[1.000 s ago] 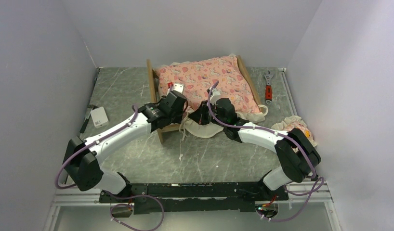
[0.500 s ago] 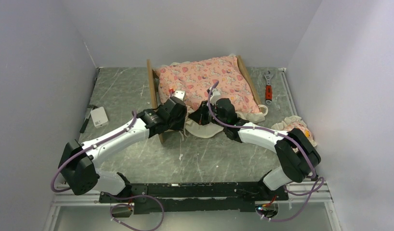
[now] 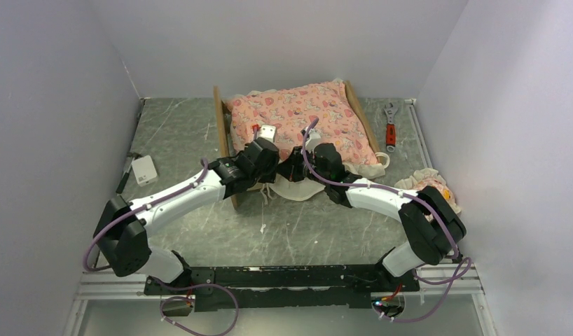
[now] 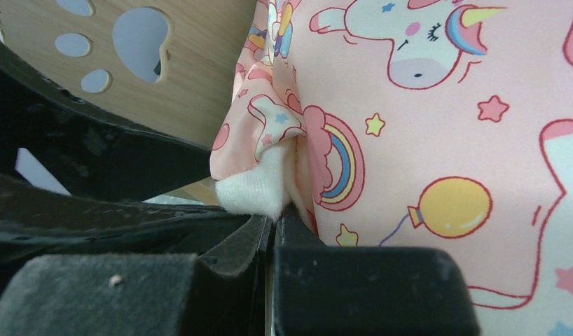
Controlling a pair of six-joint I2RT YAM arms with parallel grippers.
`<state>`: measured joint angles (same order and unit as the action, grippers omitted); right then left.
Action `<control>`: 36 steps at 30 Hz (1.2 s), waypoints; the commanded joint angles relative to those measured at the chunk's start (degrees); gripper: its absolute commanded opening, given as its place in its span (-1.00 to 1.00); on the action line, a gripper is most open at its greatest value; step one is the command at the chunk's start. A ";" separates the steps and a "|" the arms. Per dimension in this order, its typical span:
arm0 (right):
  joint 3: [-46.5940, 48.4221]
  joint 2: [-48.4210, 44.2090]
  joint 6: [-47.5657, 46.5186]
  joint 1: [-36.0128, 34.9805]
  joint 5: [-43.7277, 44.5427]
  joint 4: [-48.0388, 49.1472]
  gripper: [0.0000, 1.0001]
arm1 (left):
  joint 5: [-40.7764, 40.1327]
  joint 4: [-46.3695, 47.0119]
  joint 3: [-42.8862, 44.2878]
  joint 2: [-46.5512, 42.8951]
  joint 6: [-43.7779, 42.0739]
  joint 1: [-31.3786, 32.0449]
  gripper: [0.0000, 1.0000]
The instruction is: Set up the pet bed
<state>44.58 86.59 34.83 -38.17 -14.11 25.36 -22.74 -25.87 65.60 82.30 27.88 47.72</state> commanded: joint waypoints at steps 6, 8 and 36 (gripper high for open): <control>-0.80 0.15 0.59 0.38 -0.92 3.81 -1.00 | -9.71 0.33 0.73 1.08 1.33 0.34 -0.19; -0.85 0.14 0.59 0.38 -0.83 3.89 -1.00 | -11.09 0.22 0.13 0.03 1.00 0.33 -0.31; -1.81 -1.59 0.68 1.17 -0.31 3.51 -1.00 | -14.62 -10.15 -0.65 -0.50 3.00 0.35 -0.78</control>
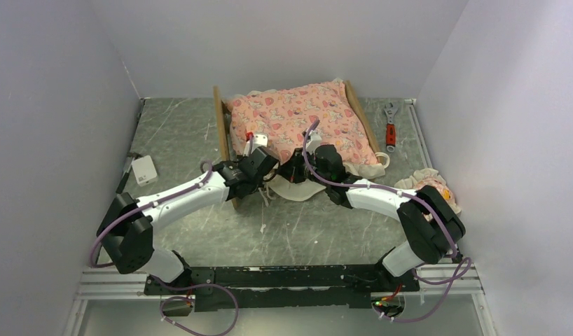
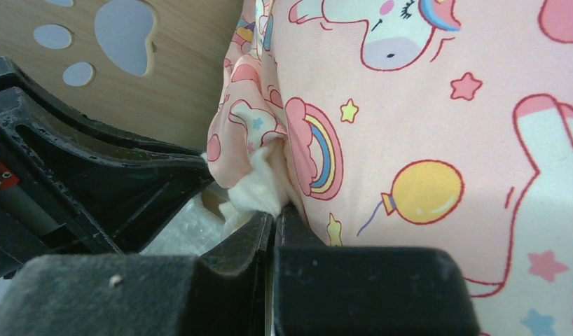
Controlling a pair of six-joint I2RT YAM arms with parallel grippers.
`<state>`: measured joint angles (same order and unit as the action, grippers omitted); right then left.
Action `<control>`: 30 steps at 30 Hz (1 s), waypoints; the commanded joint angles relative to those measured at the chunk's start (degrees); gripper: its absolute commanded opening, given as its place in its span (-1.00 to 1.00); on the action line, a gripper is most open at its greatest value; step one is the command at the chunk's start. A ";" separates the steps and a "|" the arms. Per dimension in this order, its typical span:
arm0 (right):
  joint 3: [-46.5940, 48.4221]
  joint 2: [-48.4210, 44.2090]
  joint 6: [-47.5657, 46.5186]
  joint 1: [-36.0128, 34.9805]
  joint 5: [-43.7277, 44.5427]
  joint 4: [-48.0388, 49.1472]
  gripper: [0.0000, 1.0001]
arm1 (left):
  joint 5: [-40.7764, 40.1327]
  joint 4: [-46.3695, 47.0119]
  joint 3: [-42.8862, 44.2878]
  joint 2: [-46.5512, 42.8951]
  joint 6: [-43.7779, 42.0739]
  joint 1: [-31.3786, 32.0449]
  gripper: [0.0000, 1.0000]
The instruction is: Set up the pet bed
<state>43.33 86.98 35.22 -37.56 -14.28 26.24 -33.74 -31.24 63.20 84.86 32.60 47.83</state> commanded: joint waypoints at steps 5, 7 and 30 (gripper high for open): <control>-0.55 -2.09 0.30 0.56 -1.25 2.94 -1.00 | -4.32 -5.39 7.00 -5.12 -12.19 0.24 -0.97; -0.07 -2.10 -0.12 0.56 -2.08 2.86 -1.00 | -4.46 -5.41 9.52 -5.82 -17.64 0.20 -0.99; 9.28 4.33 -4.29 -2.84 -11.04 -1.20 -1.00 | -15.40 -3.31 15.85 -6.16 -52.61 0.33 -0.87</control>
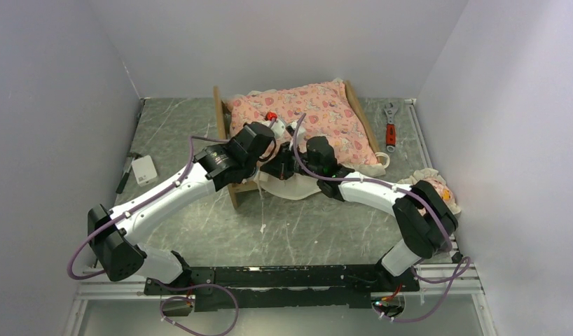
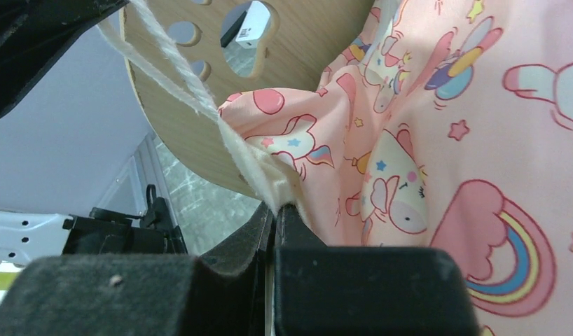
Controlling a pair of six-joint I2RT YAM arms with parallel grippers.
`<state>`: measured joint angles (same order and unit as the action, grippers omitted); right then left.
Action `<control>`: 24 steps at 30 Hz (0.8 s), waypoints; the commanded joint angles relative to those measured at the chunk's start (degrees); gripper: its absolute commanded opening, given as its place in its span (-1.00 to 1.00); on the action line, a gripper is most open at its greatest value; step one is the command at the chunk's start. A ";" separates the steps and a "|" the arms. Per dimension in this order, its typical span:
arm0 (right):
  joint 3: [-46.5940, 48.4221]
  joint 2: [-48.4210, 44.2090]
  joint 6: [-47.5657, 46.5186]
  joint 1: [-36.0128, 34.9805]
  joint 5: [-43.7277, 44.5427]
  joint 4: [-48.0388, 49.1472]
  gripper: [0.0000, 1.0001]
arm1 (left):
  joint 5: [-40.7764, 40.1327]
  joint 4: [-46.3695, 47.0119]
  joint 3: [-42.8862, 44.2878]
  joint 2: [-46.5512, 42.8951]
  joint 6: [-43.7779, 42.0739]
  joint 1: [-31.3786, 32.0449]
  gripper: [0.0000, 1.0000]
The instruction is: Set up the pet bed
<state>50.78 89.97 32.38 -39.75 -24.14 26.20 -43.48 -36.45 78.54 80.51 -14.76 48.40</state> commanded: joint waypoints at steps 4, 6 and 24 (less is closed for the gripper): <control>2.45 2.65 -1.28 -1.65 -1.43 -1.07 -1.00 | -6.55 4.94 -1.12 -2.29 -8.79 -0.20 -0.86; 2.64 3.20 -1.22 -1.98 -1.48 -1.14 -1.00 | -7.47 6.05 -1.15 -2.03 -10.92 -0.15 -0.85; 3.00 3.96 -1.26 -2.79 -1.61 -1.22 -1.00 | -1.80 -11.03 -2.03 -4.88 8.62 0.26 0.09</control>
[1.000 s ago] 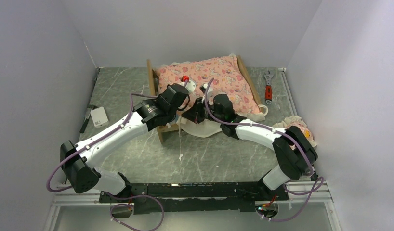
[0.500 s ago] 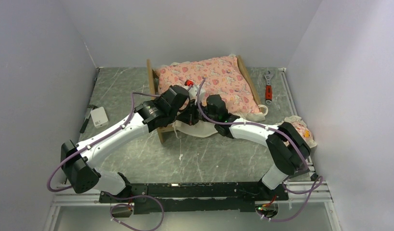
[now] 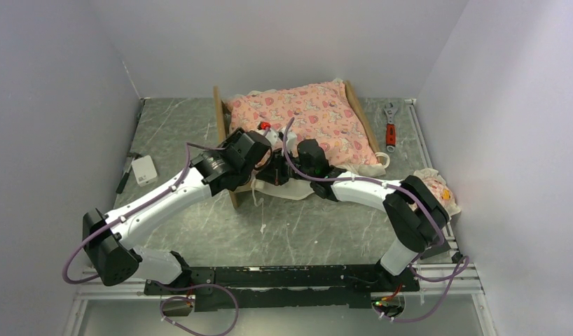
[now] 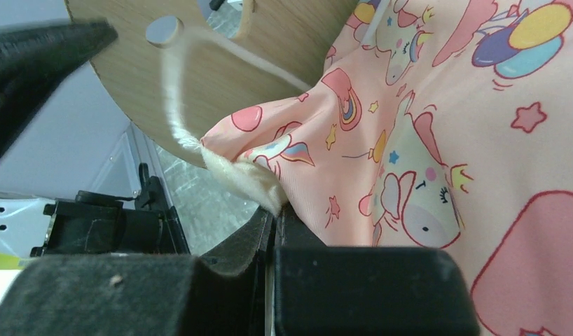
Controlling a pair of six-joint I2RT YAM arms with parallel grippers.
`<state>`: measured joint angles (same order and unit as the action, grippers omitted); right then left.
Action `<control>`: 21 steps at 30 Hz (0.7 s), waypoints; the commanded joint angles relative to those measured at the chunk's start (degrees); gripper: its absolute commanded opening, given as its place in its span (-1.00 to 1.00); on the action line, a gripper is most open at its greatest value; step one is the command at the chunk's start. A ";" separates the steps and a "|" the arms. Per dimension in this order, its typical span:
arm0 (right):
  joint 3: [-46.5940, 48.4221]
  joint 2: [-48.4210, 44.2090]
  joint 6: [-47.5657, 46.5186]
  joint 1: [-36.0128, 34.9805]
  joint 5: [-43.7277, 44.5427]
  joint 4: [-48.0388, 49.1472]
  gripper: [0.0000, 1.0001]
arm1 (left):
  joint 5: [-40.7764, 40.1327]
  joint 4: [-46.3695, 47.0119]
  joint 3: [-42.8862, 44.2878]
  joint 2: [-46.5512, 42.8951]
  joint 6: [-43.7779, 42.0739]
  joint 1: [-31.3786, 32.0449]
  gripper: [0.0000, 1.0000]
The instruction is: Set up the pet bed
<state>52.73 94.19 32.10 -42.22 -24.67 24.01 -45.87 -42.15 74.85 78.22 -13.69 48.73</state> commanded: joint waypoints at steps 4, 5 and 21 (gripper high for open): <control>1.21 -0.57 -1.22 -0.32 -0.74 0.63 -1.00 | 4.16 -9.91 4.90 -4.12 12.05 -0.04 0.51; 1.34 -0.63 -1.26 -0.30 -0.74 0.46 -1.00 | 4.85 -10.52 5.52 -4.57 13.12 -0.05 0.55; 7.43 -0.51 -7.12 -3.84 8.04 -9.28 -1.00 | 16.43 -9.49 0.93 -3.17 33.27 -12.00 0.52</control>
<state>57.10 94.19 28.82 -44.34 -21.63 18.09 -35.66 -53.76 78.04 73.78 15.79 38.61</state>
